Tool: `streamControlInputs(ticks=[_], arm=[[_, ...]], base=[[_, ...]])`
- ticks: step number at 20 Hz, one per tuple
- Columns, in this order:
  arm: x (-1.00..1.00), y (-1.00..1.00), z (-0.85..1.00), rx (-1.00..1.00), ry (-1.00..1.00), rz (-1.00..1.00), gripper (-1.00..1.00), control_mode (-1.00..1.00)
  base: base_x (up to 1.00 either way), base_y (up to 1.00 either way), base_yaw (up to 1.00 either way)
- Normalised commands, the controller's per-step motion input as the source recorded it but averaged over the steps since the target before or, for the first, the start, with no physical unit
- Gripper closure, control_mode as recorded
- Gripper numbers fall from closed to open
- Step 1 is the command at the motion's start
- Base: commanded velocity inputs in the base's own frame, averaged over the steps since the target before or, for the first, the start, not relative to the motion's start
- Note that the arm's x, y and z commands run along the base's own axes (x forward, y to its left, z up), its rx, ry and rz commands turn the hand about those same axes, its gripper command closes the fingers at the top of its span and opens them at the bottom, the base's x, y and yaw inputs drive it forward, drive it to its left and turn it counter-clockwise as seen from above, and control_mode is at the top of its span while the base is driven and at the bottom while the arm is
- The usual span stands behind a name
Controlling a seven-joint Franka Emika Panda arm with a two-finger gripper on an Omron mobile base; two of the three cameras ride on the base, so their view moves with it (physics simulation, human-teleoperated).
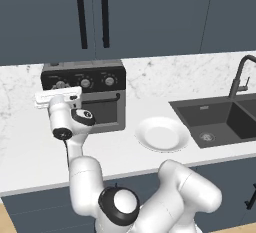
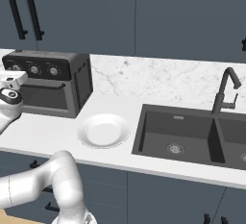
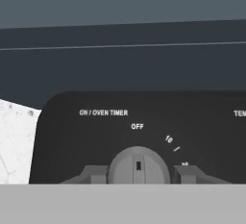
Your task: Pick up the kebab skewer and baguette bread, and place them inside the toaster oven. Close the toaster oven door and start by setting the timer.
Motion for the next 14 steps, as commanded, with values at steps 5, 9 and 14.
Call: streamControlInputs(ticks=[5, 9, 14], arm=[[0.0, -0.05, 0.02, 0.03, 0.0, 0.0, 1.0, -1.0], [0.0, -0.05, 0.03, 0.11, 0.0, -0.03, 1.0, -1.0], [0.0, 0.0, 0.16, 0.19, 0.0, -0.08, 1.0, -1.0]], base=[[0.0, 0.0, 0.0], [0.0, 0.0, 0.0], [0.0, 0.0, 0.0]])
